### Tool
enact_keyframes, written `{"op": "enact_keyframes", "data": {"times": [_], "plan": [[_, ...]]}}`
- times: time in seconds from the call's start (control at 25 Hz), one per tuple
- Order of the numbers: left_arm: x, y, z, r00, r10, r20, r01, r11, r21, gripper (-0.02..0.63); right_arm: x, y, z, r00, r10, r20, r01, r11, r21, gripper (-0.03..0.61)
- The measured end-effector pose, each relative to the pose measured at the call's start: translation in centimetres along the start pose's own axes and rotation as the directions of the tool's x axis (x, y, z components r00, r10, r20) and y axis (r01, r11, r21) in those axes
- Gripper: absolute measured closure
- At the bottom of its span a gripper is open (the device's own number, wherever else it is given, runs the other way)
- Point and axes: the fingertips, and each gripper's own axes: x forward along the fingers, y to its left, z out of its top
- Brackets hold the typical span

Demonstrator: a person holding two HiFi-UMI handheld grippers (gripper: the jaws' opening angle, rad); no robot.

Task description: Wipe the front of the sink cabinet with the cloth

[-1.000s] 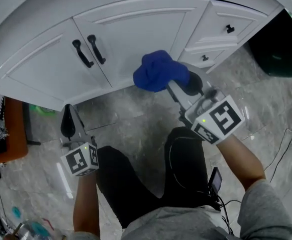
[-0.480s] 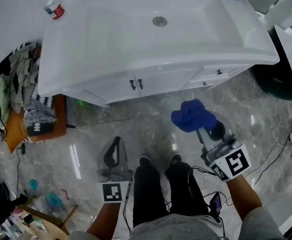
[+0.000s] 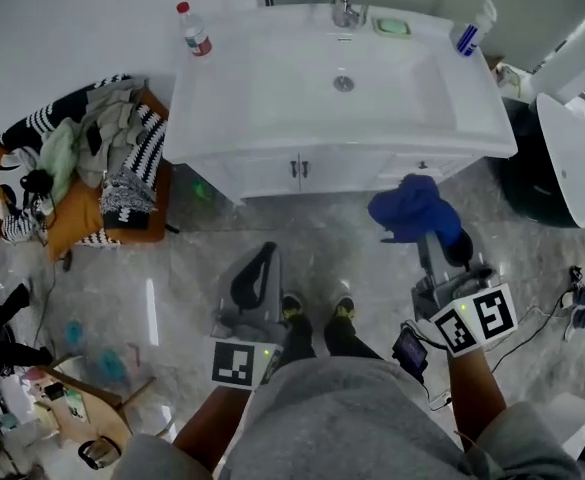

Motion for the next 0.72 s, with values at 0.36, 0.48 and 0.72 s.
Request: {"op": "enact_keyframes", "data": {"times": [0.36,0.48,0.72], "plan": [[-1.5,-0.6,2.5,0.996,0.037,0.075,-0.038,0.999,0.018,0.603,-2.4,-0.4,2.1,1.0,-0.014,0.026,0.015,0.999,-0.036,0.518],[-1.7,-1.1,3.0,0.996,0.032,0.083,-0.035,0.999,0.029,0.603,-3.0,-0.5,1.9,0.999,-0.025,0.028,0.026,0.999,-0.023,0.518],[-1.9,-2.5,3.3,0.997,0.034,0.069,-0.037,0.999,0.034,0.603,-4.2,-0.9,1.5,0.999,-0.024,0.032,0.024,1.0,-0.006,0.518]]}}
